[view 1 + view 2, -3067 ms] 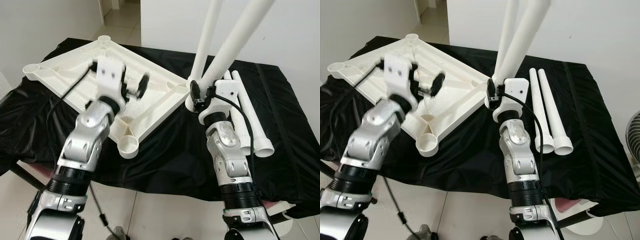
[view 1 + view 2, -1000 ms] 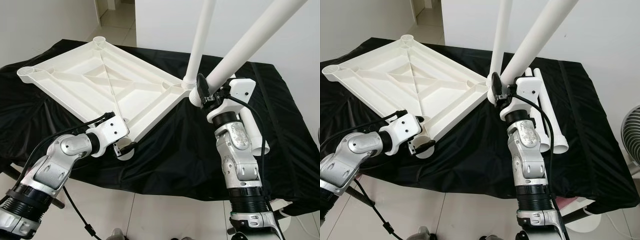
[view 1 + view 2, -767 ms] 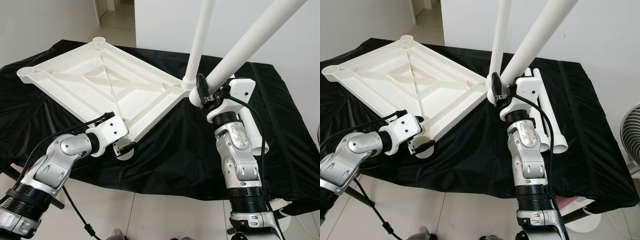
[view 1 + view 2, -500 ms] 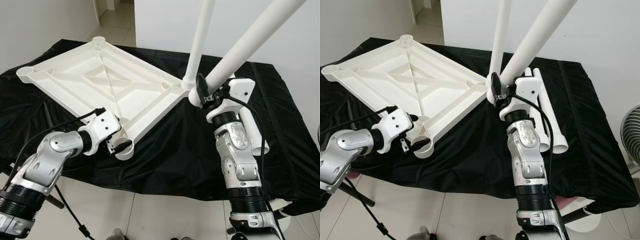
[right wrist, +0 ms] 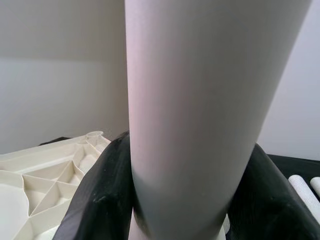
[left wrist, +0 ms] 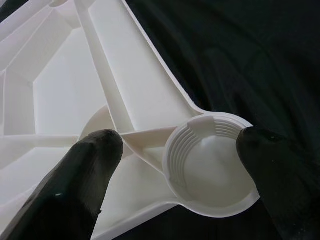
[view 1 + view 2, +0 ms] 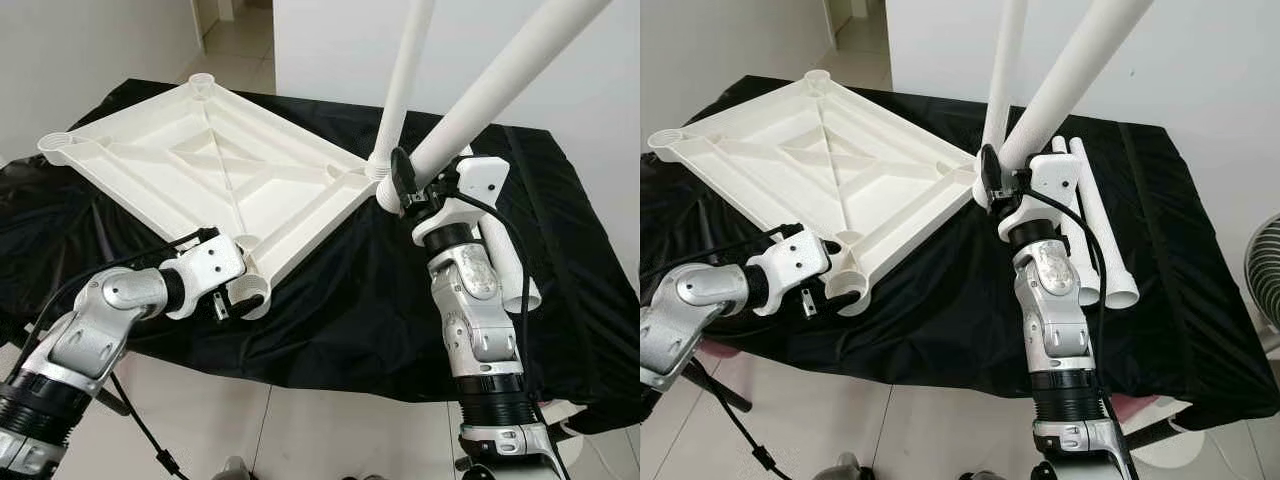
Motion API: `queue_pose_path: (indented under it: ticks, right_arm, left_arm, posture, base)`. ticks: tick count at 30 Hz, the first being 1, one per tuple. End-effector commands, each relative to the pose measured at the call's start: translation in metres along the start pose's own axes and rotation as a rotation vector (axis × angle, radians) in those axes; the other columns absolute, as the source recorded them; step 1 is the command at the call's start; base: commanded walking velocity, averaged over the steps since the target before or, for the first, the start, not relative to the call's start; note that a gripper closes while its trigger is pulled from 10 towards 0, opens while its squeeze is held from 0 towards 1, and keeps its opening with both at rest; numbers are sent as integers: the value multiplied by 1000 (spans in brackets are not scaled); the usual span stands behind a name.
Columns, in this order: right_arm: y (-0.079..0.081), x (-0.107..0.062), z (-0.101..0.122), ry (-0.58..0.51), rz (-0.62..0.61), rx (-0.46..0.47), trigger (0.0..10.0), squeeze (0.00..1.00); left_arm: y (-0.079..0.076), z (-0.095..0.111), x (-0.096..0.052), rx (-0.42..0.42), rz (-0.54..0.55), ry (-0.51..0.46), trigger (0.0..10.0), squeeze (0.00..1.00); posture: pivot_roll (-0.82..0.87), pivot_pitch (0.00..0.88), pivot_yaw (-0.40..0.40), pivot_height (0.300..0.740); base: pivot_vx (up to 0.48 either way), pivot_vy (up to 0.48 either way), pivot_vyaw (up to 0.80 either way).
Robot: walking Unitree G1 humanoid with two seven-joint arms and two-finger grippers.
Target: Building children table
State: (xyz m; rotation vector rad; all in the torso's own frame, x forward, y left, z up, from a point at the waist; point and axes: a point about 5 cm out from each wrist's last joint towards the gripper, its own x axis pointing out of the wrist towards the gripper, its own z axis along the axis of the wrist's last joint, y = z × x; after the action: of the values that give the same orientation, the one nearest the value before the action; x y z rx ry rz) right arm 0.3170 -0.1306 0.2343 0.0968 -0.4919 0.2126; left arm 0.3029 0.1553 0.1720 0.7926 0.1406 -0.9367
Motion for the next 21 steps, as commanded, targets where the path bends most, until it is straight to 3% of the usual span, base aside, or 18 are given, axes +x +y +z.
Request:
queue_pose_path:
  ticks: [1,7,14,21]
  right_arm:
    - [2,4,8,-39,11,-9,10000,0]
    - [1,5,9,-43,4,-6,10000,0]
    - [5,6,9,-45,11,6,10000,0]
    - [6,5,8,-43,3,14,10000,0]
  left_arm:
    - [-4,-4,11,10,47,32,10000,0]
    - [-8,4,22,23,33,-12,10000,0]
    - [-16,31,57,43,9,-107,10000,0]
    - [-17,53,73,49,7,-178,10000,0]
  posture:
    - [128,73,-21,740]
    - [126,79,-28,740]
    - [100,86,-27,740]
    - [96,89,-17,740]
  base:
    - [0,0,0]
    - [0,0,0]
    - [0,0,0]
    - [0,0,0]
